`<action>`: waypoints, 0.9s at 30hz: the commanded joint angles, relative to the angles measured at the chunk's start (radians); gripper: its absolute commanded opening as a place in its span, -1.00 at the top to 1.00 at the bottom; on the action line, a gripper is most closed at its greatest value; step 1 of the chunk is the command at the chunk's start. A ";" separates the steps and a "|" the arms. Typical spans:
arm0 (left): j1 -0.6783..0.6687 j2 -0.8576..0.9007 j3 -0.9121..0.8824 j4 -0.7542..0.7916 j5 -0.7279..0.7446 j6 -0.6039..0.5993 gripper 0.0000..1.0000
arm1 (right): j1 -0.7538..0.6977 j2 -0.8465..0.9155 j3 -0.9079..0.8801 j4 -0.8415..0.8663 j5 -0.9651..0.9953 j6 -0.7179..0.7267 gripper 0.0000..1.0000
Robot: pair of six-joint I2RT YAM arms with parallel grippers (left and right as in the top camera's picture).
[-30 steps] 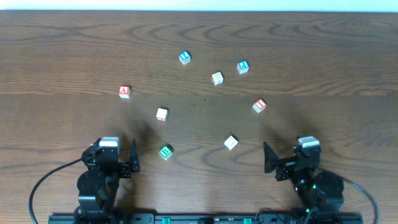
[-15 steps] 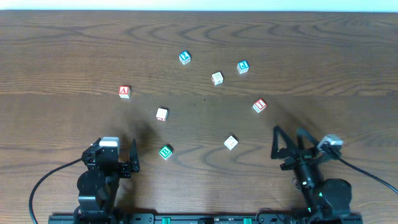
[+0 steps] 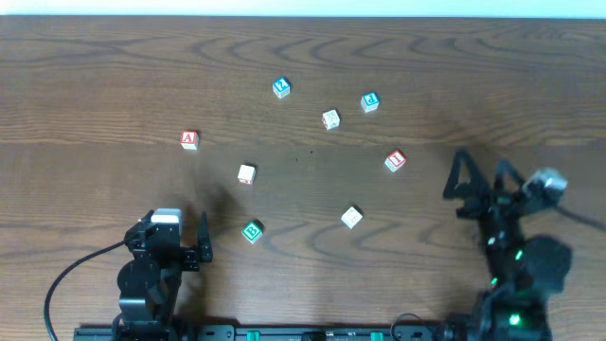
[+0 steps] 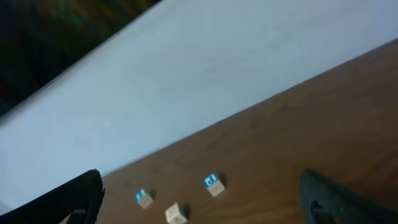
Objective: Spell out Ai2
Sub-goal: 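Move the right gripper forward over the red I block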
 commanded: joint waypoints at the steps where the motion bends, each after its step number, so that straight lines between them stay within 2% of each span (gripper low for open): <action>1: 0.004 -0.006 -0.017 -0.009 0.011 0.010 -0.91 | -0.039 0.203 0.159 -0.013 -0.170 -0.160 -0.99; 5: 0.004 -0.006 -0.017 -0.009 0.011 0.010 -0.91 | -0.042 0.480 0.367 -0.093 -0.264 -0.291 -0.98; 10: 0.004 -0.006 -0.017 -0.009 0.011 0.010 -0.91 | -0.037 0.769 0.622 -0.302 -0.302 -0.508 -0.98; 13: 0.004 -0.006 -0.017 -0.009 0.011 0.010 -0.91 | -0.023 0.911 0.769 -0.464 -0.287 -0.639 -0.96; 17: 0.004 -0.006 -0.017 -0.009 0.011 0.010 -0.90 | 0.062 1.082 0.955 -0.676 -0.159 -0.797 -0.93; 22: 0.004 -0.006 -0.017 -0.009 0.011 0.010 -0.91 | 0.214 1.192 1.044 -0.815 0.043 -0.901 -0.98; 27: 0.004 -0.006 -0.017 -0.009 0.011 0.010 -0.90 | 0.323 1.269 1.047 -0.901 0.134 -0.913 -0.99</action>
